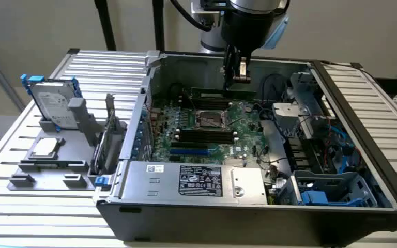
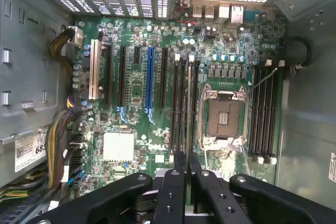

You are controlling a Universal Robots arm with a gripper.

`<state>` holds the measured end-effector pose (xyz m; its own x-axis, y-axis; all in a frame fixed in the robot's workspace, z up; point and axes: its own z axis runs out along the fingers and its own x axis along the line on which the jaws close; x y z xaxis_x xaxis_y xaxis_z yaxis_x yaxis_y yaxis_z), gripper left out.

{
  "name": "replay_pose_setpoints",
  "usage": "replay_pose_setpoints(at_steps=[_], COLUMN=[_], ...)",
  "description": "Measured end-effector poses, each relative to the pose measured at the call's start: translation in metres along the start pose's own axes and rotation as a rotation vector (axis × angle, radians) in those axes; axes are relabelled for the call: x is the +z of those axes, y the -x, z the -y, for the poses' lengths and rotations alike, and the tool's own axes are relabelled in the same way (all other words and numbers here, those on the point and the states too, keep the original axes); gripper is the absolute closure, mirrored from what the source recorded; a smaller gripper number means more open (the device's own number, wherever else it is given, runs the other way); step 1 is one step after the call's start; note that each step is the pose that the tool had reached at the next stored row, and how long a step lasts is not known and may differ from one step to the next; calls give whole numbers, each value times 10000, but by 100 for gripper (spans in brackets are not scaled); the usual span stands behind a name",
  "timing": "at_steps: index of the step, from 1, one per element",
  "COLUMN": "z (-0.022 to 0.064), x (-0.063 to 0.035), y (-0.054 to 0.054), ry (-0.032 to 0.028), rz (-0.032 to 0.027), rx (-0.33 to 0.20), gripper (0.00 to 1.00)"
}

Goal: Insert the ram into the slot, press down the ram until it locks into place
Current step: 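Insert the ram into the slot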

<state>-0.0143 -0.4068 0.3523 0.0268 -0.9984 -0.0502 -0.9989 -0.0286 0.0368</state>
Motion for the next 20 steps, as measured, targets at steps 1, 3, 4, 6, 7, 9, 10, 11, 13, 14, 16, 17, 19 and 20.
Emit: replay_pose_setpoints(at_steps=[1,3,4,6,7,9,10,11,13,14,16,17,19,20], z=[0,0,0,0,0,0,0,0,0,0,0,0,0,1], x=[0,0,0,0,0,0,0,0,0,0,0,1,10,19], y=[0,0,0,0,0,0,0,0,0,0,0,0,-1,-2], ry=[0,-1,-1,-1,-1,-1,-1,-1,-1,-1,-1,-1,-2,-2], rz=[3,8,11,16,18,24,26,29,34,36,42,43,45,45], rx=[-1,-1,-1,-1,-1,-2,-2,-2,-2,-1,-2,-2,-3,-2], gripper=[87,87,87,87,87,87,87,87,87,87,87,87,87,87])
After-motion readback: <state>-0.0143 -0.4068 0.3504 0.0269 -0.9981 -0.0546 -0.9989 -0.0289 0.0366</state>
